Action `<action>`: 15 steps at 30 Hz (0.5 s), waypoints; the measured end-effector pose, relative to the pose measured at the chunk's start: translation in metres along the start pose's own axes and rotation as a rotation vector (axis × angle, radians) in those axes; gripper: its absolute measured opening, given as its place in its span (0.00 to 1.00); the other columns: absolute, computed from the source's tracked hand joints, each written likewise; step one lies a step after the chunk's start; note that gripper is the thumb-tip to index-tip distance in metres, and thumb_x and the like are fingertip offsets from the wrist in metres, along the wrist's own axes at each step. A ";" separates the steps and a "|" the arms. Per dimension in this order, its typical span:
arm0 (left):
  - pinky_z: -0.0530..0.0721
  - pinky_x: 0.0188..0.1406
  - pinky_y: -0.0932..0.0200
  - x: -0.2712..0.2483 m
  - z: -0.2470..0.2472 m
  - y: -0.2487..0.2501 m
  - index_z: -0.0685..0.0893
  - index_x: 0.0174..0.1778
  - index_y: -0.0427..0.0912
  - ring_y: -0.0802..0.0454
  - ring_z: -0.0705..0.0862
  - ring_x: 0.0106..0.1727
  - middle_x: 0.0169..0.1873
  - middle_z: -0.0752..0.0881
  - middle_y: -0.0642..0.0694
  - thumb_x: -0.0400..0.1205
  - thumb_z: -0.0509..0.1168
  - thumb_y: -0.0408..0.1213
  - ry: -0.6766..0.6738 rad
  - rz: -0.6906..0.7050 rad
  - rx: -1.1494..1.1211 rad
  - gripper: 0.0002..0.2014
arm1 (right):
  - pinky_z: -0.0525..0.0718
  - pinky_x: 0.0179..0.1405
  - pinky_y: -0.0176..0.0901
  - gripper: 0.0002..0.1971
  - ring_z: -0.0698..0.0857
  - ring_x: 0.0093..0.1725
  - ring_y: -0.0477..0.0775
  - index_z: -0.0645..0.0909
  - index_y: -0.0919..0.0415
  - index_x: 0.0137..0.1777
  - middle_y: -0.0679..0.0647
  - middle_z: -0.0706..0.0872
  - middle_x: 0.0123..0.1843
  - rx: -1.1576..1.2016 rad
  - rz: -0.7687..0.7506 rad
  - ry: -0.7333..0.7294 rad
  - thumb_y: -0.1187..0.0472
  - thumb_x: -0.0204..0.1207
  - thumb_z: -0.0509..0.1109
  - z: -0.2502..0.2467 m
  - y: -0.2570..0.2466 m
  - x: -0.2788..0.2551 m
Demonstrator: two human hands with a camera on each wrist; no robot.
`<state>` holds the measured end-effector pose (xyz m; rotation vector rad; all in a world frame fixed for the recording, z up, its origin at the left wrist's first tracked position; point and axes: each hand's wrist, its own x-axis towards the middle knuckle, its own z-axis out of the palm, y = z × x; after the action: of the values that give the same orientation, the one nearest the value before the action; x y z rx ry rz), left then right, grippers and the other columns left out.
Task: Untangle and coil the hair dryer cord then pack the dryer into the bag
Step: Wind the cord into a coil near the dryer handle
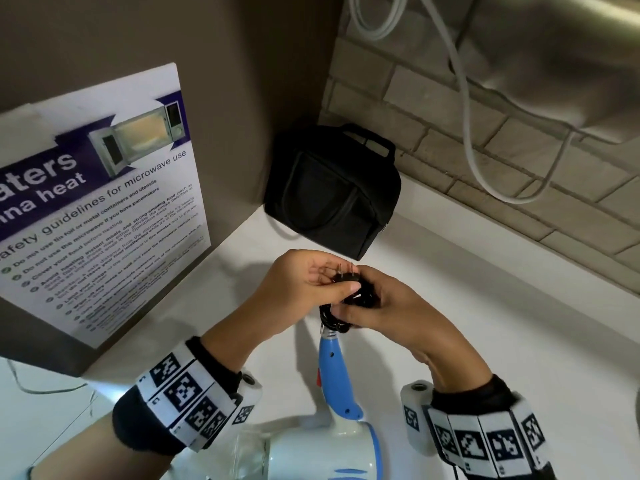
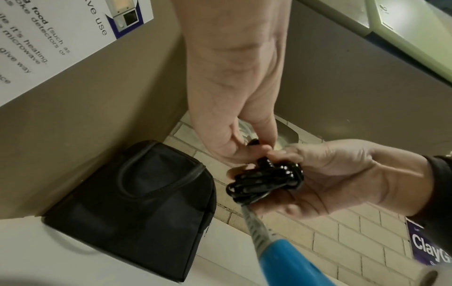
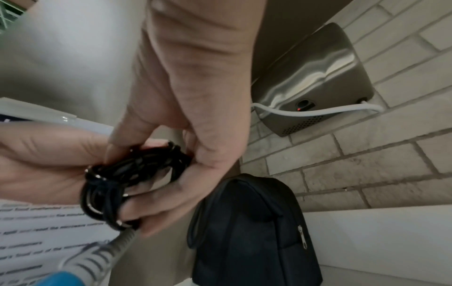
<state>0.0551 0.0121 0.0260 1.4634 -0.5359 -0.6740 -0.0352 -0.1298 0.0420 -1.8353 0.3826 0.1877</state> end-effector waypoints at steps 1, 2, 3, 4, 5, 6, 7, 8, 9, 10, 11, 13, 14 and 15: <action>0.87 0.43 0.66 -0.001 0.000 0.000 0.90 0.49 0.39 0.55 0.91 0.42 0.40 0.93 0.44 0.71 0.76 0.27 0.004 -0.001 -0.007 0.11 | 0.87 0.57 0.48 0.17 0.89 0.54 0.52 0.82 0.52 0.59 0.53 0.90 0.52 0.016 -0.020 0.032 0.67 0.71 0.75 0.002 0.002 0.001; 0.88 0.43 0.65 -0.002 0.001 0.000 0.90 0.49 0.39 0.53 0.91 0.41 0.40 0.92 0.43 0.72 0.76 0.26 0.013 -0.003 -0.021 0.11 | 0.87 0.57 0.47 0.17 0.89 0.54 0.52 0.83 0.54 0.58 0.53 0.90 0.52 0.041 -0.034 0.053 0.69 0.71 0.74 0.003 0.004 0.001; 0.88 0.42 0.64 -0.002 0.001 0.000 0.90 0.50 0.39 0.52 0.91 0.39 0.38 0.92 0.43 0.73 0.75 0.26 0.029 -0.007 -0.043 0.11 | 0.87 0.54 0.45 0.16 0.89 0.53 0.52 0.84 0.54 0.57 0.52 0.90 0.50 0.072 -0.045 0.065 0.71 0.72 0.74 0.005 0.006 0.000; 0.88 0.40 0.63 -0.001 0.000 -0.002 0.90 0.50 0.39 0.52 0.91 0.37 0.36 0.92 0.44 0.74 0.74 0.27 0.055 -0.016 -0.070 0.10 | 0.86 0.51 0.43 0.16 0.89 0.52 0.52 0.85 0.54 0.56 0.50 0.90 0.48 0.097 -0.056 0.076 0.72 0.71 0.74 0.006 0.008 -0.001; 0.87 0.38 0.65 0.001 -0.002 -0.002 0.90 0.51 0.39 0.54 0.90 0.35 0.34 0.91 0.45 0.74 0.74 0.27 0.085 -0.030 -0.097 0.10 | 0.86 0.50 0.42 0.16 0.88 0.51 0.52 0.86 0.54 0.55 0.50 0.90 0.47 0.113 -0.066 0.091 0.72 0.71 0.74 0.006 0.010 -0.002; 0.85 0.36 0.67 0.002 -0.004 -0.004 0.89 0.51 0.39 0.57 0.89 0.33 0.32 0.90 0.47 0.75 0.73 0.28 0.116 -0.046 -0.118 0.10 | 0.86 0.49 0.42 0.16 0.88 0.51 0.52 0.86 0.53 0.54 0.50 0.90 0.47 0.123 -0.074 0.107 0.72 0.71 0.75 0.007 0.012 -0.003; 0.84 0.35 0.69 0.004 -0.006 -0.005 0.89 0.52 0.39 0.59 0.87 0.32 0.32 0.90 0.48 0.75 0.73 0.29 0.138 -0.061 -0.135 0.10 | 0.86 0.48 0.41 0.16 0.88 0.49 0.52 0.87 0.52 0.53 0.51 0.90 0.45 0.135 -0.077 0.124 0.72 0.71 0.75 0.007 0.014 -0.005; 0.83 0.35 0.69 0.006 -0.007 -0.006 0.89 0.52 0.39 0.59 0.87 0.32 0.33 0.89 0.47 0.75 0.73 0.29 0.148 -0.075 -0.147 0.10 | 0.85 0.46 0.40 0.16 0.88 0.46 0.50 0.87 0.52 0.52 0.50 0.89 0.41 0.150 -0.076 0.138 0.73 0.71 0.75 0.007 0.015 -0.006; 0.83 0.36 0.69 0.007 -0.008 -0.007 0.89 0.52 0.39 0.58 0.87 0.33 0.34 0.89 0.46 0.75 0.74 0.30 0.148 -0.087 -0.159 0.10 | 0.85 0.44 0.38 0.16 0.87 0.42 0.49 0.87 0.52 0.51 0.49 0.88 0.37 0.169 -0.071 0.143 0.73 0.71 0.74 0.006 0.016 -0.007; 0.83 0.37 0.69 0.008 -0.008 -0.007 0.89 0.53 0.39 0.56 0.87 0.34 0.35 0.89 0.45 0.75 0.74 0.31 0.142 -0.096 -0.167 0.11 | 0.85 0.42 0.36 0.15 0.87 0.40 0.49 0.87 0.53 0.51 0.48 0.88 0.35 0.190 -0.061 0.141 0.73 0.71 0.74 0.005 0.017 -0.008; 0.84 0.38 0.68 0.008 -0.007 -0.007 0.89 0.53 0.40 0.55 0.87 0.36 0.36 0.90 0.44 0.75 0.74 0.31 0.132 -0.102 -0.168 0.11 | 0.85 0.41 0.36 0.15 0.87 0.39 0.49 0.86 0.54 0.52 0.48 0.88 0.33 0.209 -0.052 0.138 0.74 0.72 0.73 0.004 0.018 -0.009; 0.84 0.39 0.67 0.010 -0.007 -0.007 0.89 0.53 0.43 0.54 0.89 0.41 0.40 0.91 0.42 0.75 0.74 0.33 0.099 -0.104 -0.136 0.10 | 0.86 0.42 0.37 0.14 0.88 0.41 0.50 0.86 0.56 0.53 0.49 0.88 0.34 0.244 -0.037 0.147 0.74 0.73 0.73 0.002 0.019 -0.010; 0.83 0.38 0.67 0.012 -0.007 -0.007 0.89 0.52 0.44 0.55 0.89 0.43 0.42 0.92 0.42 0.75 0.74 0.34 0.076 -0.103 -0.105 0.10 | 0.87 0.43 0.39 0.14 0.88 0.43 0.51 0.86 0.57 0.54 0.51 0.89 0.37 0.269 -0.030 0.159 0.73 0.73 0.72 0.002 0.020 -0.010; 0.83 0.38 0.67 0.013 -0.008 -0.006 0.89 0.51 0.46 0.56 0.89 0.45 0.44 0.92 0.43 0.76 0.73 0.35 0.056 -0.102 -0.080 0.08 | 0.88 0.46 0.41 0.14 0.89 0.46 0.52 0.86 0.57 0.56 0.54 0.90 0.41 0.300 -0.023 0.175 0.73 0.73 0.72 0.003 0.022 -0.010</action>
<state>0.0690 0.0087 0.0185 1.4372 -0.3887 -0.7241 -0.0523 -0.1310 0.0244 -1.5627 0.4837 -0.0457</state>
